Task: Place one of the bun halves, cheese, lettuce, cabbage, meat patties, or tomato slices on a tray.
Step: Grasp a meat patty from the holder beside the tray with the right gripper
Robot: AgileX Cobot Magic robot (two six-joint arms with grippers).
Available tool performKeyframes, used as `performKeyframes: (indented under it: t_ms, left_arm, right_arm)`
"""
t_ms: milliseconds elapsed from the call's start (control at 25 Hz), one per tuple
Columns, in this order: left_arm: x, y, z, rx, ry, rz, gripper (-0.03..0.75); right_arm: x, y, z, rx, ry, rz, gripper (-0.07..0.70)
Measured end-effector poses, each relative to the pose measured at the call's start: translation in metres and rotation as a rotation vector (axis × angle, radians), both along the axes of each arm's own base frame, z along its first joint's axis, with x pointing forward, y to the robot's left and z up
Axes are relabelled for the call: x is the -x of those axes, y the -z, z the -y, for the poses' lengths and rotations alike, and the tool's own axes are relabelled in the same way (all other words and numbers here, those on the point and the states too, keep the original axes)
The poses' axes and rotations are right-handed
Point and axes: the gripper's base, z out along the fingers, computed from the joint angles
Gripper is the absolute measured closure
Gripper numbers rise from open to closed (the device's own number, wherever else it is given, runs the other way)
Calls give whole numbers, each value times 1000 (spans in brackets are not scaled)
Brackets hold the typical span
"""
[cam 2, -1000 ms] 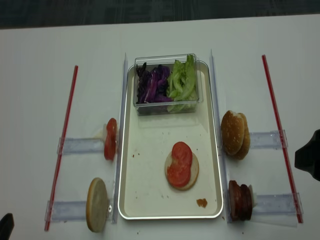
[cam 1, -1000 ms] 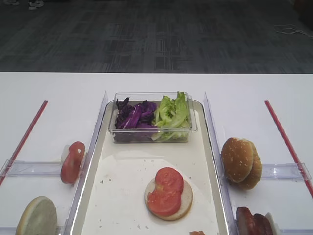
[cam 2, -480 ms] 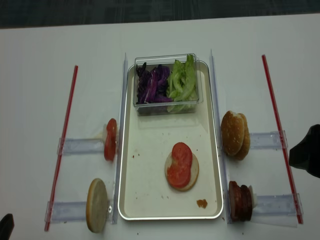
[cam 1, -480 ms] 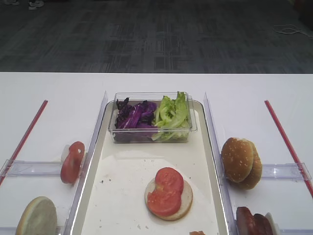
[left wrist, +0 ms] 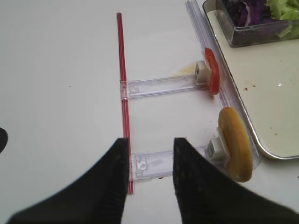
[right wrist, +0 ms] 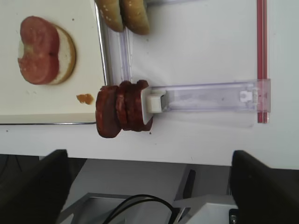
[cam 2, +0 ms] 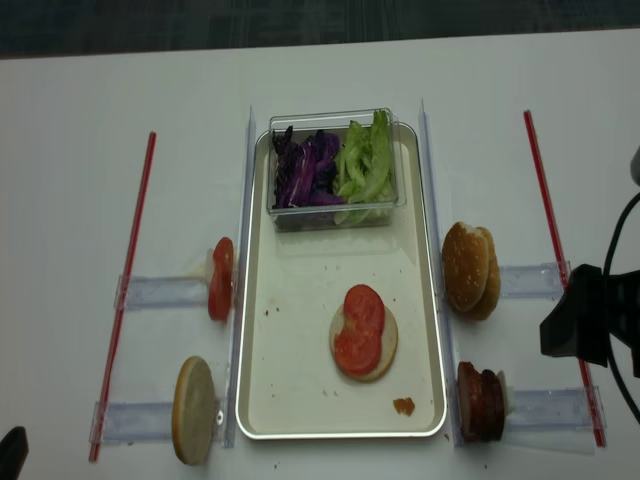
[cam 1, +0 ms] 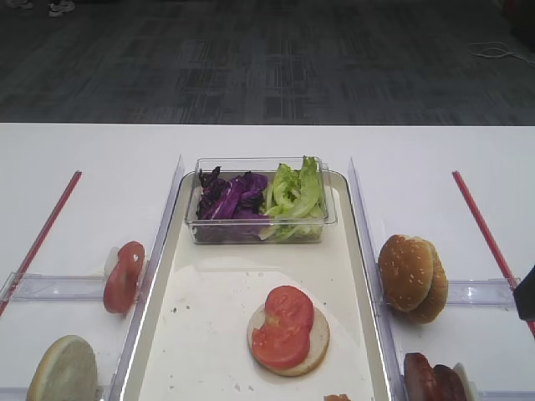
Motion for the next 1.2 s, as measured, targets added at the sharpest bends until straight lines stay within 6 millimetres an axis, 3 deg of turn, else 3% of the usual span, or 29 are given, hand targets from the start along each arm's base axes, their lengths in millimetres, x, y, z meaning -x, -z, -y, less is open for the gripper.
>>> performKeyframes:
  t_ms: [680, 1200]
  left_arm:
    - [0, 0, 0, 0, 0, 0, 491]
    - [0, 0, 0, 0, 0, 0, 491]
  right_arm:
    - [-9, 25, -51, 33, -134, -167, -55]
    - [-15, 28, -52, 51, -132, -142, -55]
